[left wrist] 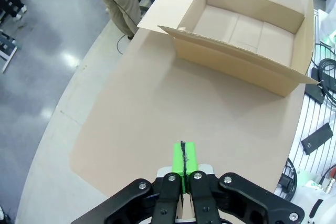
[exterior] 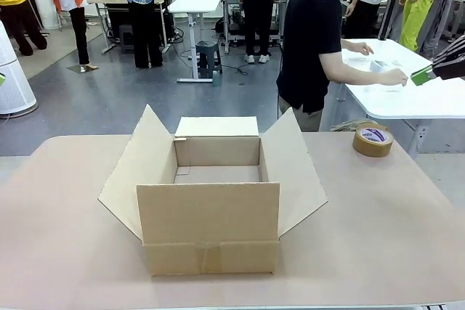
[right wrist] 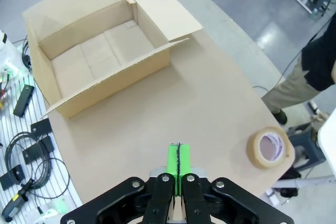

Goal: Wrap the clocks to prevent damage.
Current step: Open the side flaps of the Package Box.

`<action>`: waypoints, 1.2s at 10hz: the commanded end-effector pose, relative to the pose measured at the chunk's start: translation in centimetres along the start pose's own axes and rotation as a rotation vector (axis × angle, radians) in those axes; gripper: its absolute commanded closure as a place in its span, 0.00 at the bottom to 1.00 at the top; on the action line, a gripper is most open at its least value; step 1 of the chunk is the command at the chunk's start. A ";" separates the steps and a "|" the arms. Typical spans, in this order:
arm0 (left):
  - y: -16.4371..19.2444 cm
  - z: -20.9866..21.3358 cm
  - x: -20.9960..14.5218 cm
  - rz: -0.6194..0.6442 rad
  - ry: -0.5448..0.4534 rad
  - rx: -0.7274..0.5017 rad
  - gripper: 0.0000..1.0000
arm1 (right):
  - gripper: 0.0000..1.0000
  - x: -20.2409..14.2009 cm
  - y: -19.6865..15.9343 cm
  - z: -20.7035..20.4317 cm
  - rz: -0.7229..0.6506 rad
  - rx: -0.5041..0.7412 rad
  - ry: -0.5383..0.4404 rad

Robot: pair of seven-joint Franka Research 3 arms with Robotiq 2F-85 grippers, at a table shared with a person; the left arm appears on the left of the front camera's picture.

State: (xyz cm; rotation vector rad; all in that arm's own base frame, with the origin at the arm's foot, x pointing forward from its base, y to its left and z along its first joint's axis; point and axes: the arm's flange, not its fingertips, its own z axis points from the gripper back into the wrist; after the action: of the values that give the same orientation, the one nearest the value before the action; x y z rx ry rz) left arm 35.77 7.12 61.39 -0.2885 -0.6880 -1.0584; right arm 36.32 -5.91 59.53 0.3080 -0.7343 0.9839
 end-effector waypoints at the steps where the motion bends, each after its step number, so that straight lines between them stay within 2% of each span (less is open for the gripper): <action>1: -0.3 0.1 0.0 -0.034 -0.039 -0.016 1.00 | 1.00 -0.2 0.1 0.2 0.020 0.030 -0.019; 3: -0.6 -0.2 1.2 0.000 0.036 -0.029 1.00 | 1.00 1.0 0.3 0.2 -0.060 0.029 -0.008; 5: -1.7 -0.4 5.4 0.044 0.155 -0.014 1.00 | 1.00 6.0 1.6 -0.1 -0.174 0.095 0.102; 6: -2.5 -1.4 8.3 0.150 0.323 0.003 1.00 | 1.00 9.5 2.6 -0.7 -0.258 0.099 0.139; 7: -3.3 -2.3 11.2 0.285 0.445 0.057 1.00 | 1.00 13.1 4.0 -1.6 -0.312 0.122 0.187; 8: -4.3 -3.3 13.8 0.339 0.547 0.072 1.00 | 1.00 17.2 5.2 -2.9 -0.388 0.153 0.262; 9: -5.5 -4.4 15.6 0.384 0.651 0.079 1.00 | 1.00 20.0 6.2 -4.8 -0.402 0.161 0.366; 10: -6.6 -5.9 16.7 0.441 0.712 0.107 1.00 | 1.00 22.2 7.1 -7.2 -0.425 0.173 0.483; 11: -7.2 -7.4 17.5 0.493 0.716 0.106 1.00 | 1.00 23.5 8.0 -9.7 -0.435 0.165 0.554; 12: -7.8 -8.9 17.8 0.565 0.696 0.132 1.00 | 1.00 24.1 9.6 -12.5 -0.424 0.134 0.668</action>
State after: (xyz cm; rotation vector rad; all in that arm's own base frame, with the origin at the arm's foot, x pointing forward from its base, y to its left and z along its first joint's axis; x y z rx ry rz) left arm 36.87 -13.31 65.03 0.0703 -0.0192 -0.5608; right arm 40.73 20.27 65.91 0.2830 -0.0868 0.6508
